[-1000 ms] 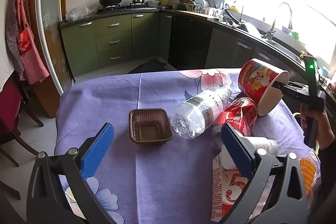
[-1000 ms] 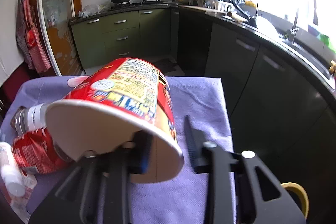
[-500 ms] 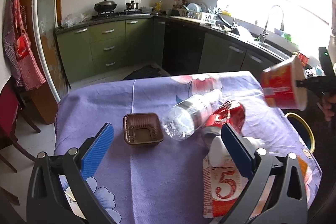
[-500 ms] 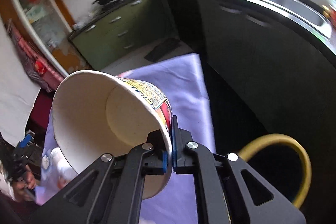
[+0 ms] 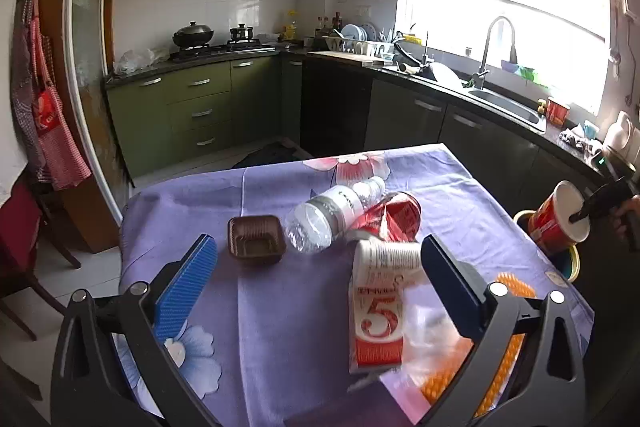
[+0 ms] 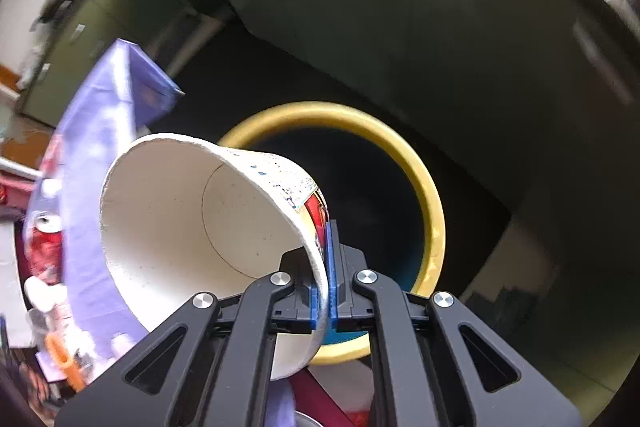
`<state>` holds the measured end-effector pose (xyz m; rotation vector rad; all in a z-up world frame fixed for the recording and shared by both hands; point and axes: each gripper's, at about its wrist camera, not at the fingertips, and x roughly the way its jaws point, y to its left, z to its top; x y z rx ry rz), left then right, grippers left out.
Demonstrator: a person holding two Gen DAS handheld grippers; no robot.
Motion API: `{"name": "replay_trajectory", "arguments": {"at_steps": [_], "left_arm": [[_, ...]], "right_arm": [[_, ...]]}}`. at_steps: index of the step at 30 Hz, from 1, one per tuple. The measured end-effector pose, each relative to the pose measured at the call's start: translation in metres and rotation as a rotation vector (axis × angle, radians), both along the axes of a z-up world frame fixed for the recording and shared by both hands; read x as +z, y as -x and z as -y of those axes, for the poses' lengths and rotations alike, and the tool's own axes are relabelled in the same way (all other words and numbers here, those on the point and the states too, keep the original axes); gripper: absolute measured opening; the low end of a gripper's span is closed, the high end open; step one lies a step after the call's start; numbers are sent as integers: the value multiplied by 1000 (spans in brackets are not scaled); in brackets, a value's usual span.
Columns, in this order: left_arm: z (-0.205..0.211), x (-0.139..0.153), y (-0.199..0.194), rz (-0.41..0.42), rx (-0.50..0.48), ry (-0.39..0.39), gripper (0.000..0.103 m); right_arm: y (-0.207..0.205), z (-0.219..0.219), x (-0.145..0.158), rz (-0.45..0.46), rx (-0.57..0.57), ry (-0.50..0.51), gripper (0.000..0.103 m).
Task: Collect trash
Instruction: 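Carry the paper cup over the yellow-rimmed bin and open the right gripper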
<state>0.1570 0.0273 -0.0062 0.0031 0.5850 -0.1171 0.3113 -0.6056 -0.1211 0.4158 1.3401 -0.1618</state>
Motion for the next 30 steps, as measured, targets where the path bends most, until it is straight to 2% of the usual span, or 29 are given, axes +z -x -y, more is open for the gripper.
{"name": "replay_trajectory", "arguments": {"at_steps": [3,8,10,11,12,13,19,23,26,30], "left_arm": [[3,1,9,-12,13,-15,97],[11,-1,18,-38,8,-43,97],[14,-3,18,-50,-4,-49,97],[16,-4,18,-56,-13,-51,97],[19,-5,18,-63,-24,-53,97],[22,-6,18,-68,-32,-55,97],[34,-11,18,-92,-113,-80,97],[37,-15,18,-139,-160,-84,97],[42,-18,13,-199,-212,-65,97],[61,-23,-5,-334,-317,-23,97]], "right_arm": [[-10,7,-32,-51,9,-5,4],[-29,15,-60,-94,10,-22,5],[-32,18,-67,-105,10,-19,9],[-31,18,-67,-106,3,-22,16],[-29,18,-67,-103,-6,-18,28],[-24,14,-64,-91,-3,-10,31],[5,5,-37,-1,24,-21,35],[21,-7,-16,45,52,-27,38],[31,-19,-7,64,82,-29,38],[39,-38,1,82,122,-26,38]]}}
